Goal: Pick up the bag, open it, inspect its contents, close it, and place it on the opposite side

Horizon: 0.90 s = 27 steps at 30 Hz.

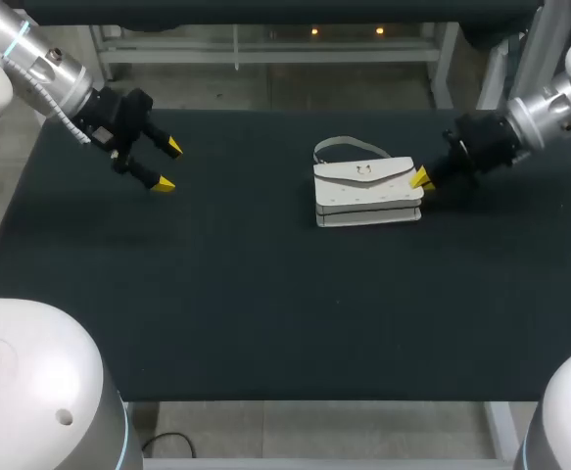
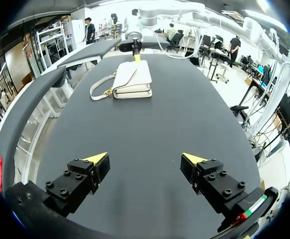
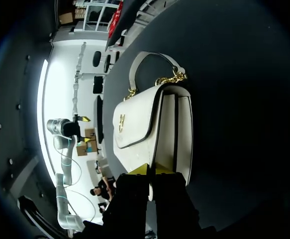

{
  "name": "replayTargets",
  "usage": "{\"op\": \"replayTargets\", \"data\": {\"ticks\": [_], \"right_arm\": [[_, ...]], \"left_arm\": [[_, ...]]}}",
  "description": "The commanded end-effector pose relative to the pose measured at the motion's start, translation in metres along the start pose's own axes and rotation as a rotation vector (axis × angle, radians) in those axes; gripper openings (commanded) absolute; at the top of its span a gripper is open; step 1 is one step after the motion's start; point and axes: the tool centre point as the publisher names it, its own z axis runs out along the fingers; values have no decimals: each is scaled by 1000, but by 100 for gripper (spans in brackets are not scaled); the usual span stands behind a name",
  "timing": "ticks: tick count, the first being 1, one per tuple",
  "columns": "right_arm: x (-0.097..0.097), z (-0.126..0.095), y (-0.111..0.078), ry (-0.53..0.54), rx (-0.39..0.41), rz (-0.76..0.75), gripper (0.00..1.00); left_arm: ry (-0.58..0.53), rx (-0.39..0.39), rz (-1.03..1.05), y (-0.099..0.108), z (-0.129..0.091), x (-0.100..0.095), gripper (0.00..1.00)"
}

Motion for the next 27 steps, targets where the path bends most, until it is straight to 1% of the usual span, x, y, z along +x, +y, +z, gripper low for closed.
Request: {"op": "replayTargets", "data": {"ticks": [1, 5, 6, 11, 15, 16, 18, 24, 27], "right_arm": [[2, 1, -5, -7, -136, 1, 0], [2, 1, -5, -7, -136, 1, 0], [6, 11, -5, -14, -124, -6, 0], [21, 43, -3, -2, -74, -53, 0], [30, 58, -6, 3, -62, -77, 0], [34, 64, -7, 20, -55, -90, 0], [39, 72, -9, 11, -53, -93, 0], [51, 92, -17, 0, -67, -93, 0], [54, 104, -13, 4, -40, -107, 0]], "left_arm": [[-2, 3, 1, 1, 1, 0, 100], [-2, 3, 1, 1, 1, 0, 100], [-2, 3, 1, 1, 1, 0, 100], [-2, 3, 1, 1, 1, 0, 100], [-2, 3, 1, 1, 1, 0, 100], [-2, 3, 1, 1, 1, 0, 100], [-2, 3, 1, 1, 1, 0, 100], [-2, 3, 1, 1, 1, 0, 100], [-2, 3, 1, 1, 1, 0, 100]]}}
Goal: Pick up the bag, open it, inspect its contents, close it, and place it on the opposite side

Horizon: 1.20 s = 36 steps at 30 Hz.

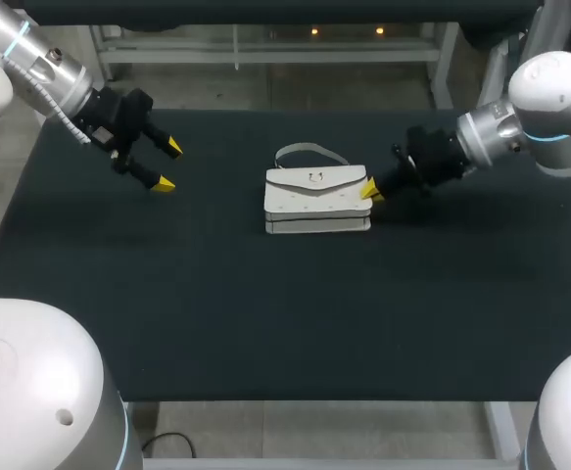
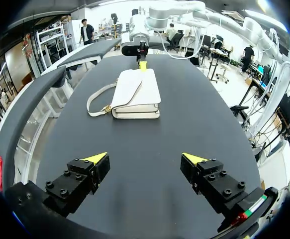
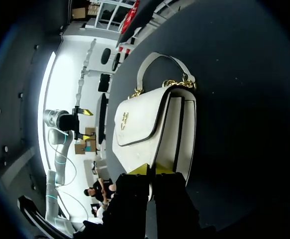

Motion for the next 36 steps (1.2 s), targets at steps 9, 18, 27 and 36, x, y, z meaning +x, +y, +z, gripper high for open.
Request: {"op": "replayTargets", "data": {"ticks": [9, 18, 27, 36], "right_arm": [[21, 37, 6, -12, 15, -17, 0], [32, 56, 4, -16, -1, -20, 0], [35, 63, 1, -31, -19, -10, 0], [38, 62, 0, -40, -26, -3, 100]], "left_arm": [[-2, 3, 1, 1, 1, 0, 100], [-2, 3, 1, 1, 1, 0, 100], [-2, 3, 1, 1, 1, 0, 100], [-2, 3, 1, 1, 1, 0, 100]]}}
